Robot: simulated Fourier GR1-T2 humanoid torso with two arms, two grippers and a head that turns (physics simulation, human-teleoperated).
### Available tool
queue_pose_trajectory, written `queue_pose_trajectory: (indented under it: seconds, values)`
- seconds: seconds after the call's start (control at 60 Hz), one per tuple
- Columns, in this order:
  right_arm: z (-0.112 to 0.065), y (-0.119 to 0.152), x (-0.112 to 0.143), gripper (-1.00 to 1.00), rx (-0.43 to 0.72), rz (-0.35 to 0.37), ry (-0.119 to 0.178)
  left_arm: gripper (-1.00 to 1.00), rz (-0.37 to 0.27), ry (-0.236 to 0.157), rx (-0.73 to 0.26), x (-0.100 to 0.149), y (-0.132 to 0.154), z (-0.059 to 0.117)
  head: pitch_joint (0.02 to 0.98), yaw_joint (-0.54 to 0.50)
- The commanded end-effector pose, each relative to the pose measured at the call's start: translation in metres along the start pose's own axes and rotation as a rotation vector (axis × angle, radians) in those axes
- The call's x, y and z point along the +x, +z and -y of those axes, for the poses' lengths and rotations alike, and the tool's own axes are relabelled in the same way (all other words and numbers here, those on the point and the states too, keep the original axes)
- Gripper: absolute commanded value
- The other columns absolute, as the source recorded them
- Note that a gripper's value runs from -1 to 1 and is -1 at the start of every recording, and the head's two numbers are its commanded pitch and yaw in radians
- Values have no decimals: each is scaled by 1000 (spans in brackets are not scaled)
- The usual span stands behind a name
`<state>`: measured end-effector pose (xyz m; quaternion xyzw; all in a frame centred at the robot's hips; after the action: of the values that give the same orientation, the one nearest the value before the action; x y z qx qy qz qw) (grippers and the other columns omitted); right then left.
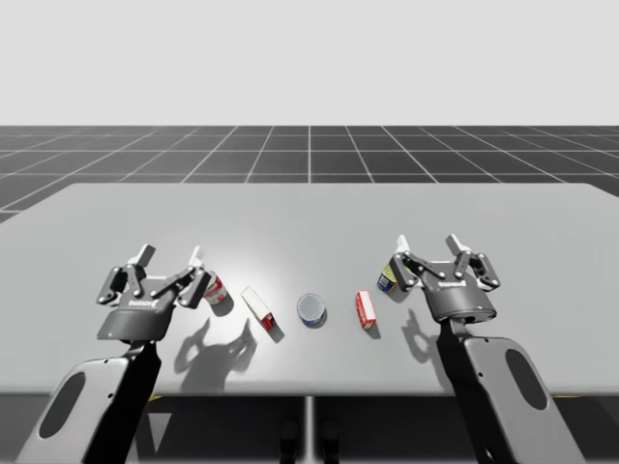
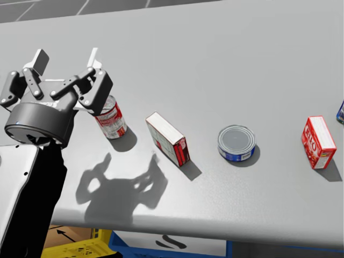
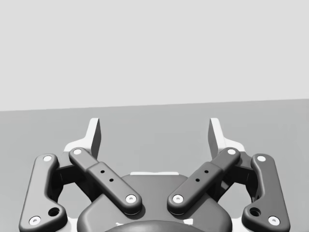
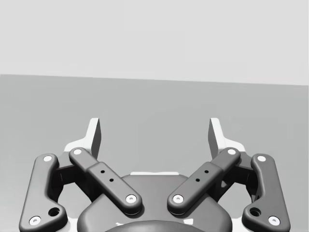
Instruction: Grasp the pudding box and hold it up.
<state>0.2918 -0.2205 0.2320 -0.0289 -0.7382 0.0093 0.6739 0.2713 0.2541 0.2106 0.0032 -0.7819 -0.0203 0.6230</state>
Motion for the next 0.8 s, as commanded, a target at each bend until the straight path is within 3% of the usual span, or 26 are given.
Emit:
queue_pose_trajectory:
  seconds: [0.017, 0.083, 0.15, 0.333, 0.5, 0.8]
  values:
    - [-1, 0, -2, -1000, -2, -7, 4, -1000, -2, 38, -54, 20, 15, 10, 873, 201]
    - [-1, 0, -2, -1000, -4, -7, 4, -1000, -32, 51, -116, 29, 26, 13, 872, 199]
    - [-1, 0, -2, -1000, -5, -6, 5, -1000, -63, 20, -180, 33, 40, 15, 872, 198]
    - [0, 0, -2, -1000, -9, -8, 0, -1000, -166, 45, -295, 34, 69, 15, 868, 206]
    - [-1, -1, -3, -1000, -6, -9, 1, -1000, -275, 94, -402, 21, 88, 14, 865, 221]
    - [-1, -1, -2, -1000, -7, -7, 0, -1000, -384, 66, -509, -19, 102, 22, 863, 225]
